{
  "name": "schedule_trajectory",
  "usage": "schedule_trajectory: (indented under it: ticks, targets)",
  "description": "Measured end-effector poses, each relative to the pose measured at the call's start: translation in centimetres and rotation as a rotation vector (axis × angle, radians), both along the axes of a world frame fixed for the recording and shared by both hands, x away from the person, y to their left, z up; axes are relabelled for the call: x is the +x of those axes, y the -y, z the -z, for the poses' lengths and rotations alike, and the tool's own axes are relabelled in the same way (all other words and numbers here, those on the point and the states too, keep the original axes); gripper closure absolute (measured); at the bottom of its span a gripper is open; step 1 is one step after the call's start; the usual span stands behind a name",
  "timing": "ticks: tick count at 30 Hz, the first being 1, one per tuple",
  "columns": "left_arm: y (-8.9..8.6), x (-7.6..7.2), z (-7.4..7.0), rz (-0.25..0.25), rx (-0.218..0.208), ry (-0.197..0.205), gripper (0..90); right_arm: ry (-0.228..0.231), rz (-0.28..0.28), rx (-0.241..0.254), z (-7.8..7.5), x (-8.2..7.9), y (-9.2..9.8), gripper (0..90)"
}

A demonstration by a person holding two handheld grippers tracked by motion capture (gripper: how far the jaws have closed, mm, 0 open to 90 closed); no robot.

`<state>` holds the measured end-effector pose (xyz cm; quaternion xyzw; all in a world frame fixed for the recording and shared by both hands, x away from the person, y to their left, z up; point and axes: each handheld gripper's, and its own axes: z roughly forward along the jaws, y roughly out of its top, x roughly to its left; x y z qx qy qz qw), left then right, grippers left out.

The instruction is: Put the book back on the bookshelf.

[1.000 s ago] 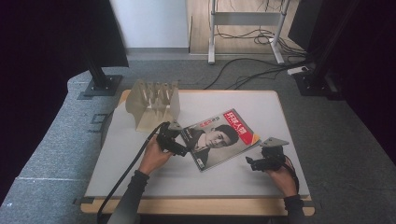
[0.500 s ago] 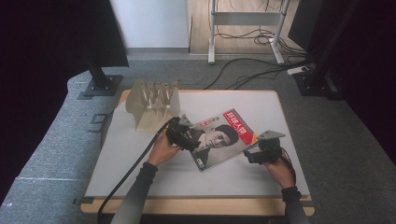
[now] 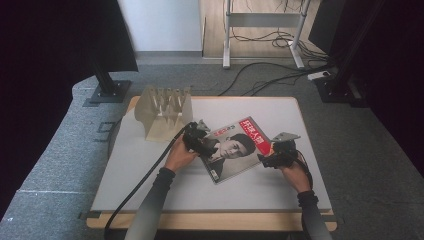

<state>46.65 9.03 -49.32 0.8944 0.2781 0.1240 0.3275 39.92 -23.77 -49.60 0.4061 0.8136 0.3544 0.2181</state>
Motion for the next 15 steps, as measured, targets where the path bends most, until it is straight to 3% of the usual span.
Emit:
schedule_trajectory:
  ticks: [15]
  targets:
    - [0.2,1.6,2.0,-0.032,0.01,-0.028,0.0,-0.044,-0.006,-0.013,1.6,2.4,0.2,6.5]
